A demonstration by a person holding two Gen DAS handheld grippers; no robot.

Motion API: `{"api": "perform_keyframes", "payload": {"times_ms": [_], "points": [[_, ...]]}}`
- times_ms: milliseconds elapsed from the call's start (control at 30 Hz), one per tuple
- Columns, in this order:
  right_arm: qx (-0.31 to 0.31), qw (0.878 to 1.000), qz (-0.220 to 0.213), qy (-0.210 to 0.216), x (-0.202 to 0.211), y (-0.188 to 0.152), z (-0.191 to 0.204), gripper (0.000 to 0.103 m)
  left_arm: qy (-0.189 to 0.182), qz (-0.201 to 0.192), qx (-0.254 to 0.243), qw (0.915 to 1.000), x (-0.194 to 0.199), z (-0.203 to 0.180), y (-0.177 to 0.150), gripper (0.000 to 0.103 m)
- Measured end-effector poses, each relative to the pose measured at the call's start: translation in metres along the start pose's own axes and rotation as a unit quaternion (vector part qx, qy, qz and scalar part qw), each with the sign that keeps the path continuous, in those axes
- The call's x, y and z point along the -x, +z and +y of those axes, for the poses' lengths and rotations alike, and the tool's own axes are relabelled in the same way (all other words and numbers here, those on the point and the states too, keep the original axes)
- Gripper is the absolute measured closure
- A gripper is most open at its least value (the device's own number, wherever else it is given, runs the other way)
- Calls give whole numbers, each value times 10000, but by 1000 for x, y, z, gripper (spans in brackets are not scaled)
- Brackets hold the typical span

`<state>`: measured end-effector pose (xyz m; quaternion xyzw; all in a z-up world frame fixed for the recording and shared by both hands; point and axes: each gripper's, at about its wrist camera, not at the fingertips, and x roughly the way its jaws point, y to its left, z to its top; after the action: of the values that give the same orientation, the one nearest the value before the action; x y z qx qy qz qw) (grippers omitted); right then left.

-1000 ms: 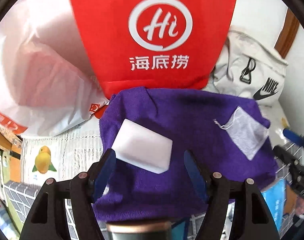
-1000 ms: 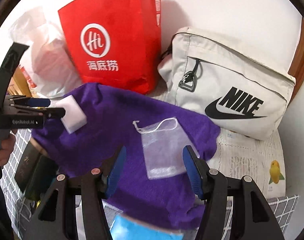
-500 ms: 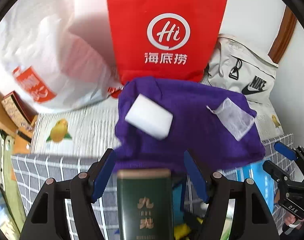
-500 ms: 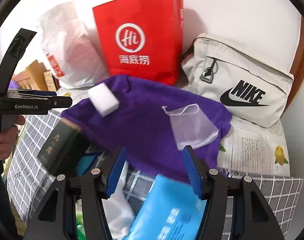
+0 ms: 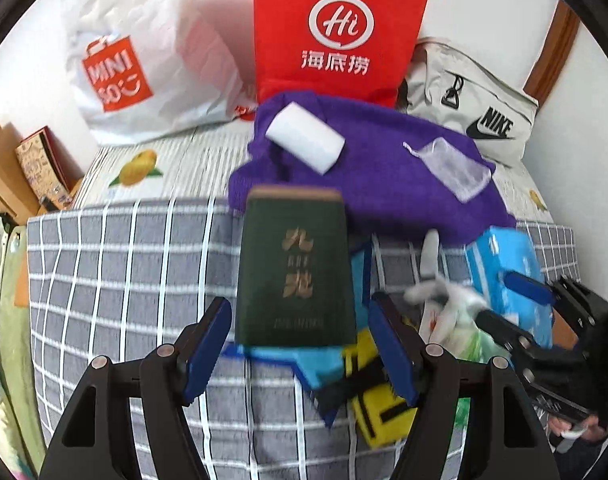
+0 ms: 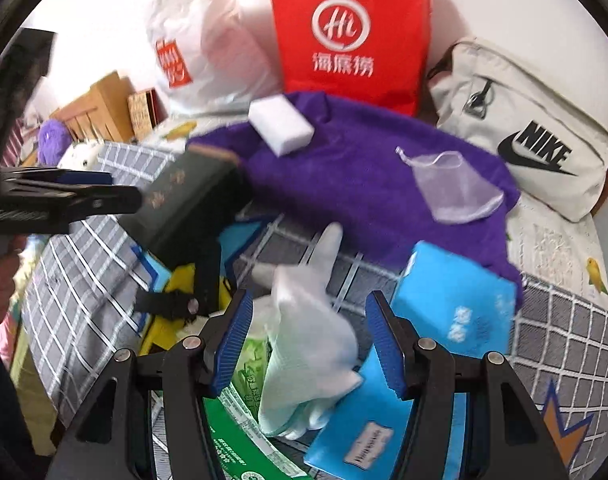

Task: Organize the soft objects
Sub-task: 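Move the right tool to the white glove and grasp it, then lift the white glove out of the pile with the right tool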

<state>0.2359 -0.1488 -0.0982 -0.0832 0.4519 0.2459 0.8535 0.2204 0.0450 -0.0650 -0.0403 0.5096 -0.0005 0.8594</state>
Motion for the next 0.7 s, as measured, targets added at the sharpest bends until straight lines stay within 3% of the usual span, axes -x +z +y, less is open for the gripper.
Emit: {"api": "perform_keyframes", "payload": {"times_ms": [133, 200, 233, 433, 700], "points": [[143, 9998, 148, -71, -19, -8, 8, 56, -25, 9, 142, 9999, 2, 8, -23, 34], [199, 9996, 160, -130, -25, -11, 10, 75, -33, -37, 245, 9997, 4, 13, -35, 34], [205, 9995, 192, -132, -27, -12, 10, 93, -40, -43, 268, 9996, 4, 14, -39, 34], [100, 9998, -149, -47, -3, -13, 3, 95, -64, -6, 368, 9993, -5, 23, -58, 34], [-176, 9983, -553, -35, 36, -14, -4, 95, -475, 81, 323, 9983, -17, 13, -72, 34]]}}
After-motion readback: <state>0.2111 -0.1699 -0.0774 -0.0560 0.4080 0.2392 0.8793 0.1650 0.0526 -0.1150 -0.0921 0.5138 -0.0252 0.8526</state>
